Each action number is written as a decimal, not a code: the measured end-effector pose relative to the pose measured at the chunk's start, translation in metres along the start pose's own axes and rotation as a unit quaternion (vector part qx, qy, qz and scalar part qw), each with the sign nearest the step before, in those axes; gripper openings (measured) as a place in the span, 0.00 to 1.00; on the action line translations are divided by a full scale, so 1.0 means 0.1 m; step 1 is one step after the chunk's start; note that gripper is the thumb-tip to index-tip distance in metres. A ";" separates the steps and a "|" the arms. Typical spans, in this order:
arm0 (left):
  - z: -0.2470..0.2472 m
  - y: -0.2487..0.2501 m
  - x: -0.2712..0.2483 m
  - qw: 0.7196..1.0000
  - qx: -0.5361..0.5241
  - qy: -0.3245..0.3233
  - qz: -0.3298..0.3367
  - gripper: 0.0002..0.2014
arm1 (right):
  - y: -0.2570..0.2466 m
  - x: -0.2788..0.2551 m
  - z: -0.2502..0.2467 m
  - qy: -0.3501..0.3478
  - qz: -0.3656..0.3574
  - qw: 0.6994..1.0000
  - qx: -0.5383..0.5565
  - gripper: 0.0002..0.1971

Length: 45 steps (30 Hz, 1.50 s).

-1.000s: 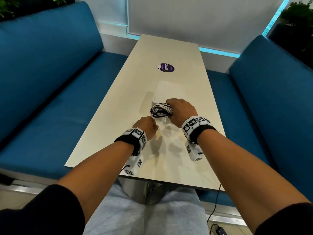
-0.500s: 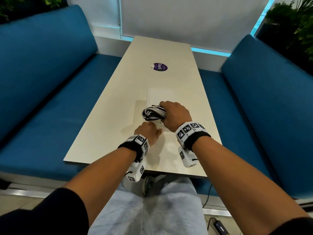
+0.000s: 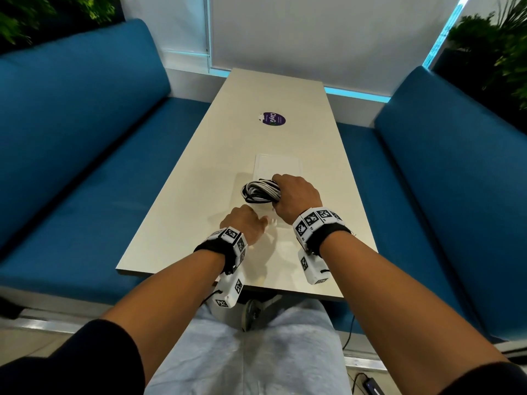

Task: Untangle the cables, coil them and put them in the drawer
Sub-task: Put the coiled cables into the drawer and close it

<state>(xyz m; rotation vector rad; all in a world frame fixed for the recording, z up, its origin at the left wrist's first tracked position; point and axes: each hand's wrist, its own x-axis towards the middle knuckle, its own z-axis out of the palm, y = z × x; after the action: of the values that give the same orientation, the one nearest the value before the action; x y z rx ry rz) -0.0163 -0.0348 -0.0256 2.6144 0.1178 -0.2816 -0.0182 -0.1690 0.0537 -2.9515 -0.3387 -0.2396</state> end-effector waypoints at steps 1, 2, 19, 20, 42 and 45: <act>0.00 0.01 0.02 0.999 -0.021 -0.031 -0.001 0.20 | 0.00 0.00 0.00 -0.001 0.001 1.000 0.001 0.12; 0.01 0.03 0.03 0.997 -0.044 -0.064 0.004 0.20 | 0.00 0.00 0.00 -0.002 0.003 1.000 0.001 0.12; 0.12 0.09 -0.16 0.984 -0.154 -0.082 -0.019 0.21 | 0.01 0.04 0.02 -0.004 0.014 1.000 0.012 0.12; 0.10 0.05 -0.17 0.981 -0.163 -0.106 -0.015 0.20 | 0.01 0.04 0.02 -0.003 0.014 1.000 0.011 0.11; -0.53 -0.16 -0.11 0.977 0.083 -0.188 0.055 0.21 | -0.01 -0.01 -0.02 -0.008 -0.002 1.000 -0.021 0.12; -0.55 -0.19 -0.06 0.988 0.001 -0.146 0.055 0.17 | -0.01 -0.08 -0.02 0.016 -0.028 0.999 -0.039 0.13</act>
<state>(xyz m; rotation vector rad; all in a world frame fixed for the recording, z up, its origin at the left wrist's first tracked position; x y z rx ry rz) -0.0149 0.0086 0.0139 2.5388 -0.1283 -0.6193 -0.0261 -0.1701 0.0545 -3.0131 -0.4185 -0.3151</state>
